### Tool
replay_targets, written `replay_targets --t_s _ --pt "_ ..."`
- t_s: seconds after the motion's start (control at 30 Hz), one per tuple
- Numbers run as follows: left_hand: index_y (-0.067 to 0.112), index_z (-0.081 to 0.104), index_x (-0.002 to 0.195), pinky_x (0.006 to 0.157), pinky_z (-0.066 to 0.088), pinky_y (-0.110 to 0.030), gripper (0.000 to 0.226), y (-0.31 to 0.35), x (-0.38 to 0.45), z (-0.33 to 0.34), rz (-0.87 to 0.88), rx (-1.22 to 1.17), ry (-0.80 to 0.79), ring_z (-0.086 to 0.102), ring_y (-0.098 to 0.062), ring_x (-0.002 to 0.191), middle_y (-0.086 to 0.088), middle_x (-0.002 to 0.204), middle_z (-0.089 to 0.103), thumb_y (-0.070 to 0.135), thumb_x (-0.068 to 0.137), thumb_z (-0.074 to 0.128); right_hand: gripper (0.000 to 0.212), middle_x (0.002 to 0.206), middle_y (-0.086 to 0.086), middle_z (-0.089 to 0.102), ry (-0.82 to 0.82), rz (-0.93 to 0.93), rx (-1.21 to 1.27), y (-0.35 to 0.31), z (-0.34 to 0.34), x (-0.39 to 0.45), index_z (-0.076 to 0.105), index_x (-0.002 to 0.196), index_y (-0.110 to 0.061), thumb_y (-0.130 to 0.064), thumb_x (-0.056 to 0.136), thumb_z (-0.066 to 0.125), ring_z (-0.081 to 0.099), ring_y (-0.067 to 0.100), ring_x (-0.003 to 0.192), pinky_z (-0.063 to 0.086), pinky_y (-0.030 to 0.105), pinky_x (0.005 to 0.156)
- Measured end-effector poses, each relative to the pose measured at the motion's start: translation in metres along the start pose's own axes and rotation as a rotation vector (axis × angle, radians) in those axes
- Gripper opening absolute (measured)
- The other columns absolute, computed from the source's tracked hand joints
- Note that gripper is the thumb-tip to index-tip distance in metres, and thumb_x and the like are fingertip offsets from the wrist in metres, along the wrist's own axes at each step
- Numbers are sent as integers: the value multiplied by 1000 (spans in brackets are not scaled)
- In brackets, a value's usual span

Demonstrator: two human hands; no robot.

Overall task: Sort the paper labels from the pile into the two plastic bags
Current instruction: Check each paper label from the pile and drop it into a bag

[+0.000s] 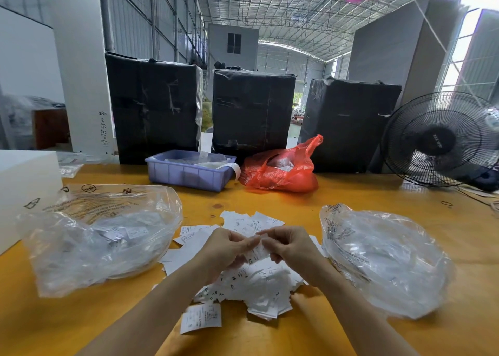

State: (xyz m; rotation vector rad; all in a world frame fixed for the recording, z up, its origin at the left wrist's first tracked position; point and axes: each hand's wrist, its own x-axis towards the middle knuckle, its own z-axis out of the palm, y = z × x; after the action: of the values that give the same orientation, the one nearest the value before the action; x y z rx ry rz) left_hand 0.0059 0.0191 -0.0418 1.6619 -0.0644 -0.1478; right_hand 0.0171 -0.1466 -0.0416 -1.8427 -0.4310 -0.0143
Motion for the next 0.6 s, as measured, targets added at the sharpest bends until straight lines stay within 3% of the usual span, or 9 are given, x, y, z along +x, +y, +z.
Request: replay_targets --t_s 0.1,0.17,0.23,0.3,0.4,0.5,0.6 --pt "0 74 85 49 42 -23 27 -3 2 3 -9 -63 79 57 -17 59 -10 73 67 27 79 72 24 66 -16 64 -128 42 1 -4 4 -3 65 115 -7 -7 94 53 51 4 56 47 19 55" --pt "-1 73 90 48 45 -23 26 -5 3 6 -7 -138 149 62 -18 61 -14 79 70 23 82 71 27 89 -4 65 -194 43 -35 -9 6 -5 63 120 -14 -15 93 57 54 8 67 51 24 61" --pt "-5 69 96 59 52 -28 30 -6 5 9 -11 -253 218 67 -26 70 -20 86 70 22 84 70 34 100 10 61 -220 31 -39 -11 9 -7 59 124 -15 -16 90 63 58 10 73 55 29 70" --pt "-5 67 97 67 54 -34 33 -7 5 14 -27 -343 268 68 -33 81 -23 91 70 25 84 70 50 95 11 59 -203 38 -35 -11 13 -7 50 134 -11 -11 87 66 60 12 72 57 31 76" --pt "2 69 88 52 50 -24 25 -5 3 19 -53 -423 292 67 -21 70 -11 81 71 27 85 69 64 87 13 58 -35 22 16 -8 19 -4 37 142 -11 -1 85 66 64 18 66 58 29 68" --pt "5 70 90 60 47 -25 24 -2 1 21 -74 -472 261 62 -18 71 -8 76 68 29 88 66 49 76 13 63 133 -71 27 -6 19 -1 53 129 -8 1 83 68 65 19 62 58 31 65" --pt "6 67 94 67 45 -29 25 0 0 20 -77 -505 233 61 -20 77 -8 78 65 30 89 64 33 73 9 68 164 -122 9 -4 19 -2 64 114 -4 0 82 69 66 18 64 58 36 67"
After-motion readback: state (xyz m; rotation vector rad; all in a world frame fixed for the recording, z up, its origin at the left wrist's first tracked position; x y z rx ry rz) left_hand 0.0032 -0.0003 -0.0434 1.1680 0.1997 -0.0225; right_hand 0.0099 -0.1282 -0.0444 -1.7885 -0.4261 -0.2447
